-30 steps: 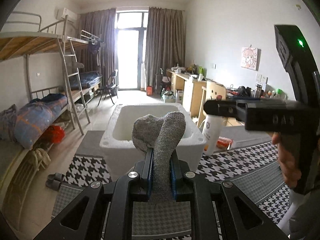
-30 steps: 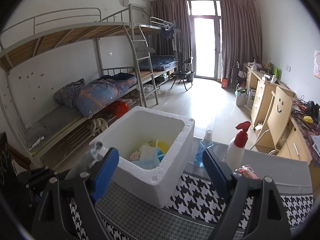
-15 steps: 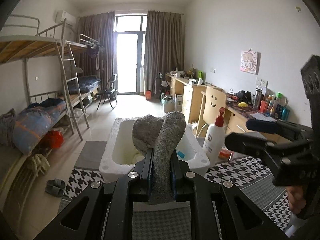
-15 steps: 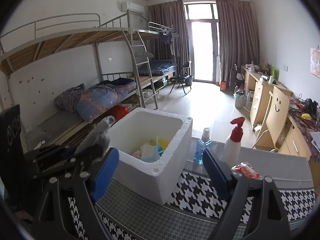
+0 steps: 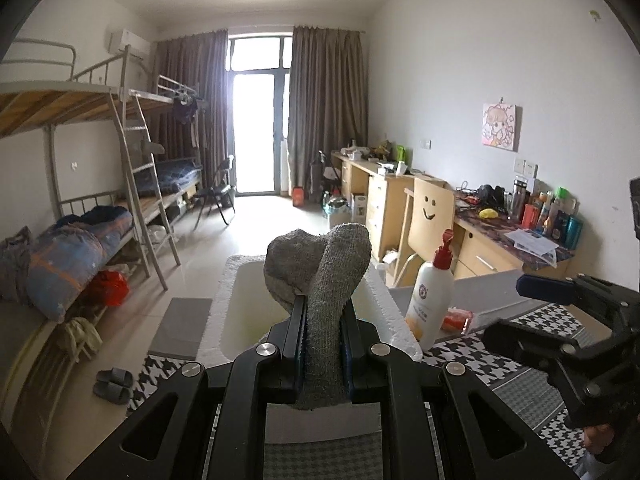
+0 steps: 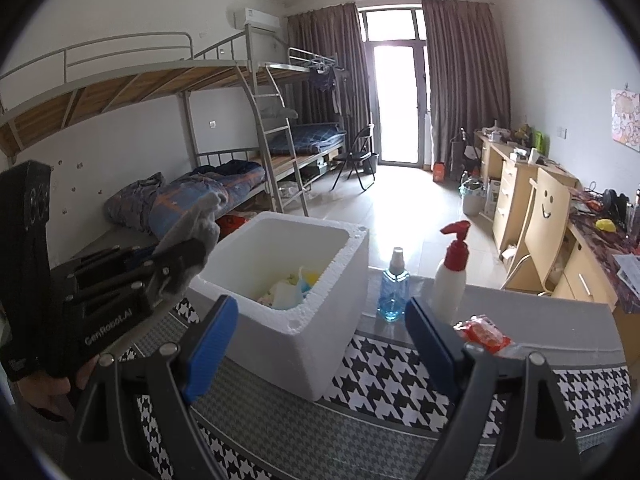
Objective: Organize soft objects
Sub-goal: 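Carry the grey cloth with the left tool and drop it into the foam box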
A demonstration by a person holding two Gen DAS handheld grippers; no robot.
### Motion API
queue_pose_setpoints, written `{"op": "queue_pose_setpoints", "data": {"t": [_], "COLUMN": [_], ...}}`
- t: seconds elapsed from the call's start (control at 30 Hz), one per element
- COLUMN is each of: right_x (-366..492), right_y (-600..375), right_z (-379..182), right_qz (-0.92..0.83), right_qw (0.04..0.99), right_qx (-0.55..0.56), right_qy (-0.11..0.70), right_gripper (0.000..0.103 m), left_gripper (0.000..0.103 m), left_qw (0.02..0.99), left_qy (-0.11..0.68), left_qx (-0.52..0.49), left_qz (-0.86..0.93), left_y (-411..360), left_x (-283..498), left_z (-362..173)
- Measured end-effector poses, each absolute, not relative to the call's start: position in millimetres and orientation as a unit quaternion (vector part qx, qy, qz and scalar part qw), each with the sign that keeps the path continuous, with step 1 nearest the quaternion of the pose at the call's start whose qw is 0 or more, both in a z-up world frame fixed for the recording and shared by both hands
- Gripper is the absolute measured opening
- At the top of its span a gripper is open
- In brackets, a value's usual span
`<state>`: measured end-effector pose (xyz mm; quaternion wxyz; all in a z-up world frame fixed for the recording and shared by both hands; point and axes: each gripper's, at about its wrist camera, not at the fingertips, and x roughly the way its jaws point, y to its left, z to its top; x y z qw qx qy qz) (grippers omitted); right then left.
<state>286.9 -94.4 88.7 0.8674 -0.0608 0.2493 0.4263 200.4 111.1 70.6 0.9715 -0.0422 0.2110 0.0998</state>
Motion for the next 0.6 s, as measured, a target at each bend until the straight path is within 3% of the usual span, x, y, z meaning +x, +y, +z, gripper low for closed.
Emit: {"op": "queue_pose_setpoints", "data": {"t": [0.6], "right_x": [265.5], "right_y": [-120.3], "right_z": [76.0], "right_qz": [0.399], "right_qw": [0.882], "right_qx": [-0.069], "right_qy": [0.239], "right_gripper": [0.088], "left_gripper": [0.015], "left_qw": [0.966], "left_qy": [0.224], "left_qx": [-0.038], "left_qz": [0.120], "left_y": [119.8], "left_x": [226.9], "left_z": [69.4]}}
